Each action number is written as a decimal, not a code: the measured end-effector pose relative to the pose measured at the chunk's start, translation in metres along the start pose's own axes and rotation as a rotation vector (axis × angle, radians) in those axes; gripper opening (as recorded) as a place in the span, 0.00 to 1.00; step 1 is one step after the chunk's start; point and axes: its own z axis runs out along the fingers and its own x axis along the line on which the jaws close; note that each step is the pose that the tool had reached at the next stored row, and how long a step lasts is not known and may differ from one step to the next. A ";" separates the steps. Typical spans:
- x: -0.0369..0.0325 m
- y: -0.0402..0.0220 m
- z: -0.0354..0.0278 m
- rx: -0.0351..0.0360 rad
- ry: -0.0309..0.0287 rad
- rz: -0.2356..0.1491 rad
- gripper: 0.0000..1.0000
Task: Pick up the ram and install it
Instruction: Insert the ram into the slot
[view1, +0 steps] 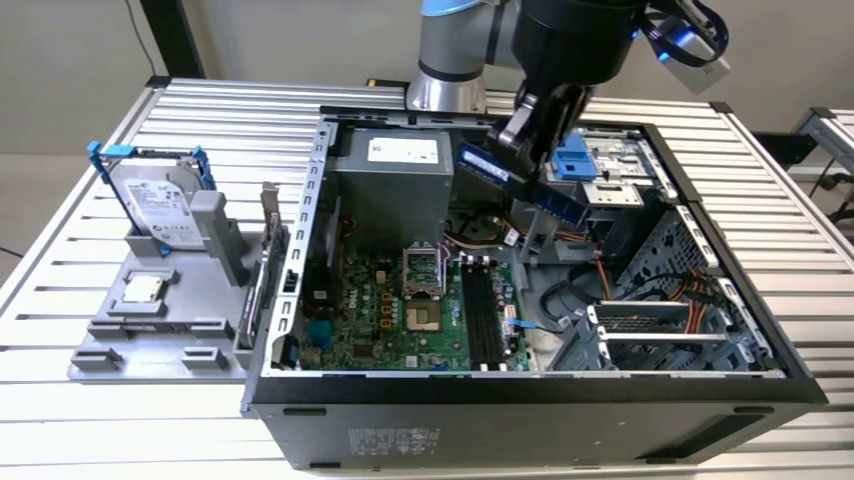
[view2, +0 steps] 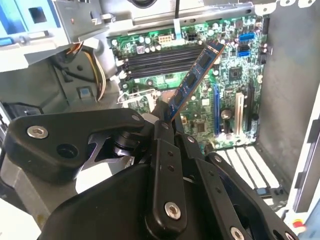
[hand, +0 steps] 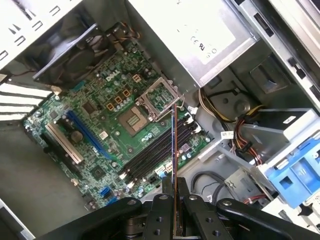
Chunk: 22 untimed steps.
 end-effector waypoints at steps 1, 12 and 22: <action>0.0000 0.0000 0.0000 0.0000 -0.0001 0.011 0.00; 0.0000 0.0000 0.0000 0.0008 -0.0012 0.137 0.00; 0.0000 0.0000 0.0000 0.0013 -0.0021 0.243 0.00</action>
